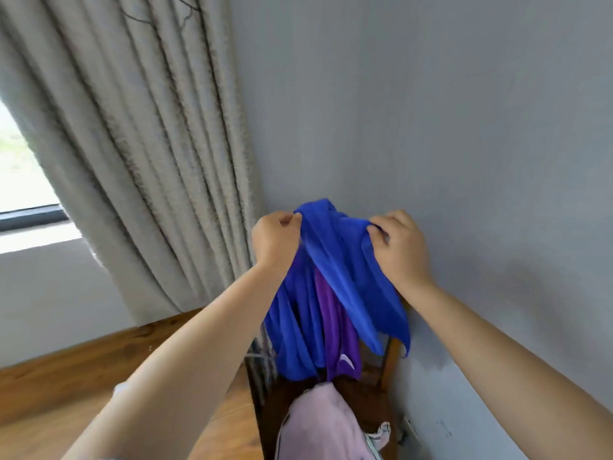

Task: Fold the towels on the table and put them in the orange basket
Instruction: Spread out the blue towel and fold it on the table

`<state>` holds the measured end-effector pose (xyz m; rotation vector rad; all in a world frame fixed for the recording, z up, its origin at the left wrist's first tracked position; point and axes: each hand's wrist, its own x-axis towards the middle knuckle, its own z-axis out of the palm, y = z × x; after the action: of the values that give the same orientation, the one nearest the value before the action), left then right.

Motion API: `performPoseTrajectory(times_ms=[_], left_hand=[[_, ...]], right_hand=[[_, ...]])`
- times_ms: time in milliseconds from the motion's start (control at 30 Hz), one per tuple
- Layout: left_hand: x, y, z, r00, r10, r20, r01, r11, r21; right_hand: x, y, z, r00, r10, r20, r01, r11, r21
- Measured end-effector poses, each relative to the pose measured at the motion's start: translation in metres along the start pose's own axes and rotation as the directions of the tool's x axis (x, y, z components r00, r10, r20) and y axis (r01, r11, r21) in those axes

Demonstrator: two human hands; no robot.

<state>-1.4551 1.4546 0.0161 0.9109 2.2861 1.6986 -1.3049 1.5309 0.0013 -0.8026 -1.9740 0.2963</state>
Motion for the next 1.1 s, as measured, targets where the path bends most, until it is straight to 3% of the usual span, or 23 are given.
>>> performPoseTrajectory(times_ms=[167,233,333,467,767,967,1100], left_hand=[[-0.06,-0.036,-0.137,0.978,0.008,-0.208,0.02,0.991,0.134],[-0.093,-0.061,-0.211,0.957,-0.025,-0.29,0.093,0.97,0.223],[-0.116,-0.081,-0.26,0.944,-0.049,-0.325,0.148,0.947,0.285],[-0.166,-0.123,-0.36,0.88,-0.106,-0.463,0.28,0.903,0.326],[-0.221,-0.204,-0.473,0.727,-0.252,-0.639,0.493,0.839,0.23],[-0.204,-0.259,-0.529,0.587,-0.425,-0.689,0.674,0.727,0.126],[-0.15,-0.282,-0.544,0.584,-0.484,-0.652,0.738,0.651,0.177]], right_hand=[[-0.05,-0.105,0.013,0.995,-0.092,0.037,0.088,0.991,0.103],[-0.084,-0.164,0.025,0.99,-0.122,0.065,0.108,0.977,0.182],[-0.107,-0.197,0.037,0.989,-0.102,0.107,0.075,0.97,0.23],[-0.169,-0.273,0.068,0.943,-0.221,0.247,0.137,0.939,0.315],[-0.234,-0.353,0.143,0.839,-0.352,0.415,0.181,0.9,0.396],[-0.231,-0.367,0.218,0.809,-0.256,0.529,0.046,0.925,0.377],[-0.207,-0.367,0.277,0.772,-0.162,0.615,-0.041,0.952,0.303]])
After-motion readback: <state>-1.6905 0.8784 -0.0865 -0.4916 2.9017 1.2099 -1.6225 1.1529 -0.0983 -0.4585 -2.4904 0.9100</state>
